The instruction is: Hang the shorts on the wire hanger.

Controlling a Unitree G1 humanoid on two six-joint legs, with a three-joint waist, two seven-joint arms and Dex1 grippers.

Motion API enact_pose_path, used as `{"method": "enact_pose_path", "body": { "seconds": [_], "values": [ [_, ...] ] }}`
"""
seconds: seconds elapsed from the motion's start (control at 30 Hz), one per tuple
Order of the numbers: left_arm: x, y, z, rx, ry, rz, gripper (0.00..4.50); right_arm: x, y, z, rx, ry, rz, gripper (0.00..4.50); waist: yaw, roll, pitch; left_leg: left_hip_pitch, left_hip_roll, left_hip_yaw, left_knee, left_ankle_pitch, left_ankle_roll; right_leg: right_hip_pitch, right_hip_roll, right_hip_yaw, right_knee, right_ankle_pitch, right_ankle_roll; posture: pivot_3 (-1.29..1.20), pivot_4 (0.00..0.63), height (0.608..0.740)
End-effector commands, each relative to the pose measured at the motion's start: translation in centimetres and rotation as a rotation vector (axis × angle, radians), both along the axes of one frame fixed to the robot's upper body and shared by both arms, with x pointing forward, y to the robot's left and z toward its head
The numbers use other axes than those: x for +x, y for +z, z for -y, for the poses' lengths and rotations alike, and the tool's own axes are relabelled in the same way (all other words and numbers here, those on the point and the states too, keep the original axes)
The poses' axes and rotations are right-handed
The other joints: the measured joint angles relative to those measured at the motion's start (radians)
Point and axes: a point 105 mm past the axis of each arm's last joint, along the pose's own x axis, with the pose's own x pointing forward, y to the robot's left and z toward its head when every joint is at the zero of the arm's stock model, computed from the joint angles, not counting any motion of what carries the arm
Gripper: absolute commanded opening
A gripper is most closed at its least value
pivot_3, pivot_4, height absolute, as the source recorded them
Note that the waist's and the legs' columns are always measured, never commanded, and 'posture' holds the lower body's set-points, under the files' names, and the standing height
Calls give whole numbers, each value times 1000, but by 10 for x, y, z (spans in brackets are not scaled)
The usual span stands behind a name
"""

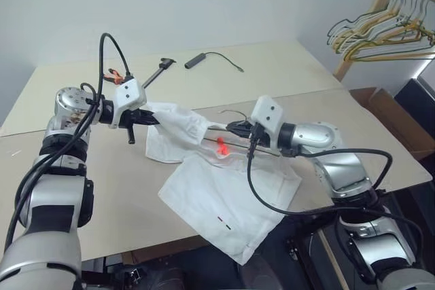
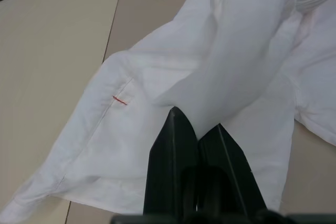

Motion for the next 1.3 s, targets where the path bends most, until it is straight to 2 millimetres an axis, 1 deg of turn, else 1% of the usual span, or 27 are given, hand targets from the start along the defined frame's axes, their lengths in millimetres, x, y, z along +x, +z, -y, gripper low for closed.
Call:
{"method": "enact_pose_path", "body": {
  "seconds": [0.03, 0.27, 0.4, 0.5, 0.6, 0.67, 0.77, 1.0, 1.13, 1.27, 1.3],
  "values": [
    [2, 25, -2, -18, -1, 72, 17, -2, 13, 11, 5, 1, 60, 0, 2, 0, 0, 0, 0, 0, 0, 0, 0, 0, 0, 0, 0, 0, 0, -137, 47, 740],
    [1, 24, -5, -16, 13, 73, 17, -7, 10, 27, -53, 25, 34, 0, 4, 0, 0, 1, 0, 0, 0, 0, 0, 1, 0, 0, 0, 0, 0, -140, 48, 740],
    [1, 19, -3, -24, 9, 66, 17, -11, 17, 26, -73, 57, 33, 0, 3, 0, 0, 1, 0, 0, 0, 0, 0, 1, 0, 0, 0, 0, 0, -140, 48, 740],
    [0, 13, 1, -26, -2, 55, 17, -14, 32, 22, -70, 83, 12, 0, 2, 0, 0, 0, 0, 0, 0, 0, 0, 0, 0, 0, 0, 0, 0, -153, 48, 740],
    [-1, 7, 2, -25, -4, 43, 17, -21, 56, 20, -48, 127, -11, 0, 1, 0, 0, 1, 0, 0, 0, 0, 0, 1, 0, 0, 0, 0, 0, -160, 43, 740],
    [-1, 4, 2, -28, -2, 38, 17, -25, 68, 20, -48, 140, -29, 0, 1, 0, 0, 0, 0, 0, 0, 0, 0, 0, 0, 0, 0, 0, 0, -162, 41, 740],
    [-1, 3, 5, -32, -3, 37, 17, -28, 77, 20, -58, 153, -53, 0, 1, 0, 0, 0, 0, 0, 0, 0, 0, 0, 0, 0, 0, 0, 0, -167, 34, 740],
    [-1, -1, 8, -35, -10, 26, 17, -30, 88, 22, -51, 164, -129, 0, -2, -1, -1, 0, 0, 0, 0, 0, 0, 0, 0, 0, 0, 0, 0, -181, 29, 740],
    [-8, -9, 12, -40, -51, -6, 17, -23, 103, 24, -36, 138, -186, 0, -9, 0, -1, 0, 0, 0, 0, 0, 0, 0, 0, 0, 1, 0, 0, -195, 31, 740],
    [-21, -10, 15, -58, -104, -21, 17, -18, 117, 25, -45, 111, -230, 0, -19, 0, -1, 0, 1, 0, 0, 0, 0, -1, 0, 0, 1, 0, 0, -209, 30, 740],
    [-24, -8, 15, -73, -109, -25, 202, -17, 119, 25, -50, 104, -237, 0, -22, 0, -1, 0, 0, 0, 0, 0, 0, -1, 0, 0, 1, 0, 0, -209, 32, 740]
  ]
}}
